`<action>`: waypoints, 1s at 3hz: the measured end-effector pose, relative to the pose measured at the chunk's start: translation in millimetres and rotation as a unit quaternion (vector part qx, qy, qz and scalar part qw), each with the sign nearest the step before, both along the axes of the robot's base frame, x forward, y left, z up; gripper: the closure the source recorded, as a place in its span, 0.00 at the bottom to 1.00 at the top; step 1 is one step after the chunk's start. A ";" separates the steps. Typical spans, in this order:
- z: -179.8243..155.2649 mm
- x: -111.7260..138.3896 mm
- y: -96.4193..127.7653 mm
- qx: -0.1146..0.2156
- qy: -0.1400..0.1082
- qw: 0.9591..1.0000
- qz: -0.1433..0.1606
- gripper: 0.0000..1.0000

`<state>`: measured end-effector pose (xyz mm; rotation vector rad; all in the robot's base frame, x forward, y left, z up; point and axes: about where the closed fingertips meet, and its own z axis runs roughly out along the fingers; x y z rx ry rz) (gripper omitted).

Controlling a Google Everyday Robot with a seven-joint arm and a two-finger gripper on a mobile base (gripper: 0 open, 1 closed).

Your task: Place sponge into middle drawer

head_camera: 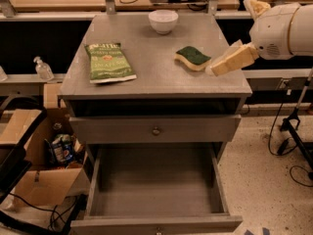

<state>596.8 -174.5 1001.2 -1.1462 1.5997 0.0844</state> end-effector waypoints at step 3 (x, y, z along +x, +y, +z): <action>-99.9 126.1 -82.6 0.197 0.096 0.950 -0.223 0.00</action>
Offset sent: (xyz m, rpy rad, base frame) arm 0.1414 -0.0980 -0.1046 0.4636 0.2170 -0.5411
